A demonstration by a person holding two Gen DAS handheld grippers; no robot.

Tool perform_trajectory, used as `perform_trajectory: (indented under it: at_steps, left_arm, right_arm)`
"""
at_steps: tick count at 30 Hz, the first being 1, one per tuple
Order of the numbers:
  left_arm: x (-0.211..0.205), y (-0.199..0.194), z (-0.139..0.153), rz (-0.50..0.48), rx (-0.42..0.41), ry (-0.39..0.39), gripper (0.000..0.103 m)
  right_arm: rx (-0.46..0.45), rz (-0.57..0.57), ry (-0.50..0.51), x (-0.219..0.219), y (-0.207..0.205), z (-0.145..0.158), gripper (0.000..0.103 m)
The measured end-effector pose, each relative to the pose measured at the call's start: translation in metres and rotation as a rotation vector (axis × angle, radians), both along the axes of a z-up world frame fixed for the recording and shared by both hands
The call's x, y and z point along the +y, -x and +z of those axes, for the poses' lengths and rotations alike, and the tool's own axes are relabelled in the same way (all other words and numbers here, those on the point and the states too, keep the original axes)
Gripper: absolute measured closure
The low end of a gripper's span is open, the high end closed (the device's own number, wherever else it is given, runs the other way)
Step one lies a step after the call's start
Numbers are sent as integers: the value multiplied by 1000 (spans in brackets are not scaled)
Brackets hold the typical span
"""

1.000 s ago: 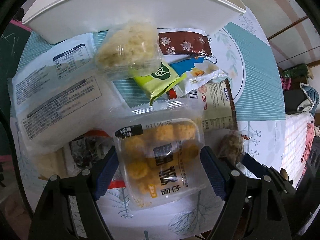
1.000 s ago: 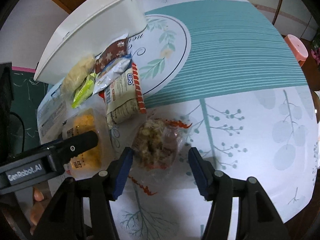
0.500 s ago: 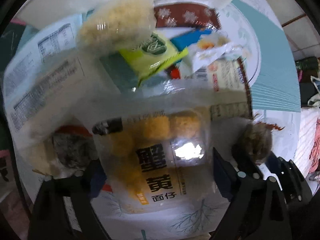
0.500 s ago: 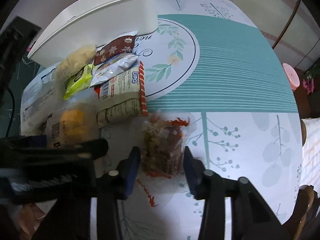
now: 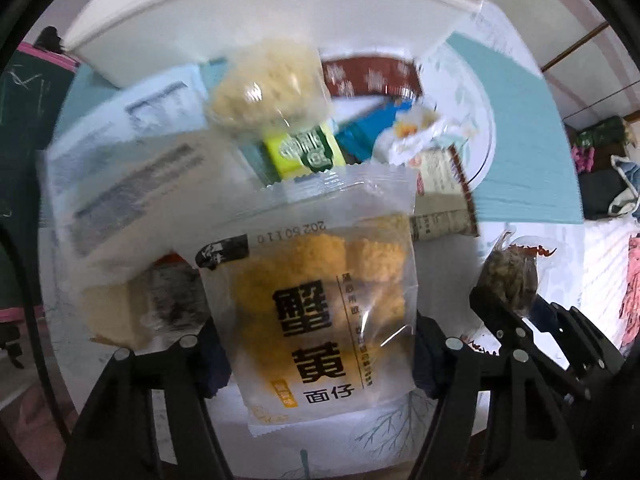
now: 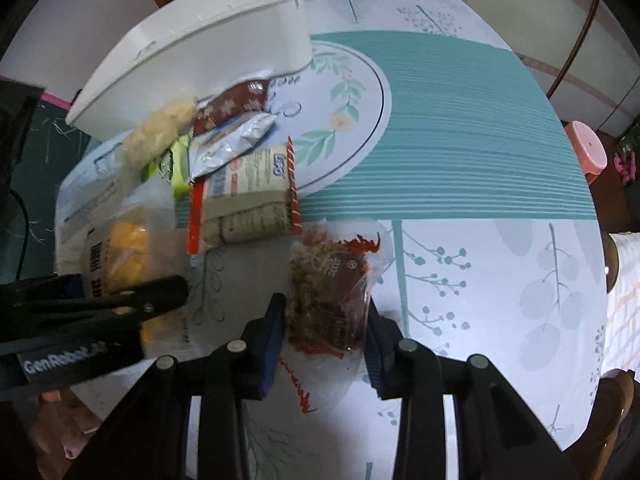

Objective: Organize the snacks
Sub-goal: 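Carry the cake pack and nut bag into the white tray and open both tools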

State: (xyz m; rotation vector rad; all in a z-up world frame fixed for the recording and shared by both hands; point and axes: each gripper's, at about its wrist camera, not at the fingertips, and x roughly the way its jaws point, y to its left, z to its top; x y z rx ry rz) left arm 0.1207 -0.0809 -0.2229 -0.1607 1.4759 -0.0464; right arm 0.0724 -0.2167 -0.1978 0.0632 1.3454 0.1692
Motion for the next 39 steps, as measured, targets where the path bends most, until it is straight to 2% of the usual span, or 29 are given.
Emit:
perform_trajectory:
  at_steps: [4, 10, 20, 29, 39]
  left_arm:
    - [23, -2, 29, 34, -69, 33, 34]
    - [55, -3, 86, 94, -183, 48, 34]
    - [102, 3, 155, 162, -309, 49, 34]
    - [113, -28, 196, 159, -436, -47, 34]
    - [115, -88, 240, 108, -554, -171, 33]
  right_arm:
    - [-26, 9, -26, -10, 2, 18, 67]
    - [-58, 42, -64, 0, -4, 51, 67]
    - [-198, 141, -131, 29, -34, 131, 67]
    - [-317, 251, -133, 57, -79, 177, 67]
    - [-419, 278, -128, 74, -142, 209, 67]
